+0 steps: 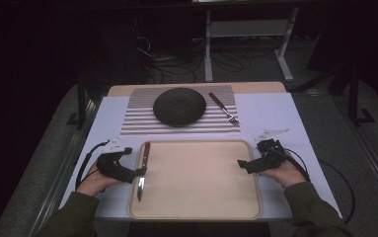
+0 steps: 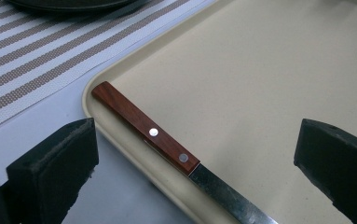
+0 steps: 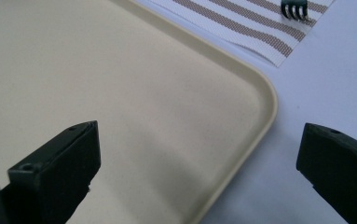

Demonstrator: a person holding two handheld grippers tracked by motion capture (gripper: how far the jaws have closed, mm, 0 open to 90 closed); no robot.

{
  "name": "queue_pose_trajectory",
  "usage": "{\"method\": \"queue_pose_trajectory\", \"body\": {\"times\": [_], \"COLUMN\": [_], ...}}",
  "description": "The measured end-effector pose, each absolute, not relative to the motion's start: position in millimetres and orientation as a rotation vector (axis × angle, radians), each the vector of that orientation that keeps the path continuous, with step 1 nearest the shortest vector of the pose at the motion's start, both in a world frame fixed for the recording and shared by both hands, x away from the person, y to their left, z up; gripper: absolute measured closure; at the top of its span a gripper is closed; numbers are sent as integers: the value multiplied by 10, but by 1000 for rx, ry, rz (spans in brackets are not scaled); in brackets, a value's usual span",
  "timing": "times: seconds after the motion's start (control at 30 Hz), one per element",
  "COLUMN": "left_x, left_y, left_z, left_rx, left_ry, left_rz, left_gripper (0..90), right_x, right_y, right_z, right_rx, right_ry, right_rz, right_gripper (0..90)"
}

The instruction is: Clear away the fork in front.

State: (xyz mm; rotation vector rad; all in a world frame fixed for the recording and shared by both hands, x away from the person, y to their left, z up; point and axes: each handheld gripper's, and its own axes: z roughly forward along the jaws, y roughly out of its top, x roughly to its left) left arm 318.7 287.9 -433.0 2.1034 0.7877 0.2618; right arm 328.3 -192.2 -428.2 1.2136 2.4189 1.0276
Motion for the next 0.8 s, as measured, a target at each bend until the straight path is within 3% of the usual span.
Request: {"method": "queue_pose_trajectory", "body": {"times": [0.8], "left_x": [3189], "left_y": [2887], "left_z": [-4336], "left_rx": [2093], "left_ry": [794], "left_rz": [257], "left_gripper": [0], "right_x": [3911], "right_y": [-1722], "right_z": [-4027], "right_rx": [1207], "right_ry": [2438], "right_rz": [993], "right_gripper": [0]}}
